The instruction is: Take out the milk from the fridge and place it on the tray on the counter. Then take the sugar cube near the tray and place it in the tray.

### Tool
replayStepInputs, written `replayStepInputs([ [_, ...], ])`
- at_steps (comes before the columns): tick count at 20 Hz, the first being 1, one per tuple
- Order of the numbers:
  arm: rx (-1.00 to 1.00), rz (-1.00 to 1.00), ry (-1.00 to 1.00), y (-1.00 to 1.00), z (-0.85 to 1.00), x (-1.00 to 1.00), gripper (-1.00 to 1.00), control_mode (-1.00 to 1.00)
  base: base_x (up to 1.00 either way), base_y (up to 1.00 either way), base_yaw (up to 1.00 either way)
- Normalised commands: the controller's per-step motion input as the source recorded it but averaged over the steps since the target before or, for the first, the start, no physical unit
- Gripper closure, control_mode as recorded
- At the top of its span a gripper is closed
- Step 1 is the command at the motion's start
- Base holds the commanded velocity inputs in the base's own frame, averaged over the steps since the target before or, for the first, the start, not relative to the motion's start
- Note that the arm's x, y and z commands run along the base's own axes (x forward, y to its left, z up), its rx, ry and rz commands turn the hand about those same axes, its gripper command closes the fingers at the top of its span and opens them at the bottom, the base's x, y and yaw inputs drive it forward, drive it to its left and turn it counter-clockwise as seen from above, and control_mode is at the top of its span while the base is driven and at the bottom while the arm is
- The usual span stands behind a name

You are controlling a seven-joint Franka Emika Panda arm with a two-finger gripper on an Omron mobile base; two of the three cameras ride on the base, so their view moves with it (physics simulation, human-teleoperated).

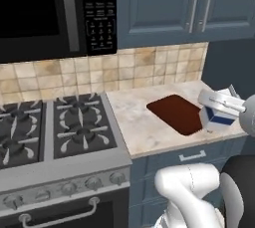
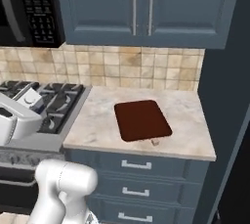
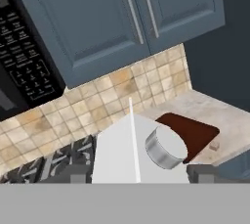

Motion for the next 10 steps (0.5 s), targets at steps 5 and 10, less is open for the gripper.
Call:
replayStepInputs([
  [5,0.00,0.00,0.00,0.00,0.00,0.00,1.00,1.00,0.35,-0.04,-0.37],
  [10,0.00,0.00,0.00,0.00,0.00,0.00,1.00,1.00,0.08,-0.28,-0.29],
])
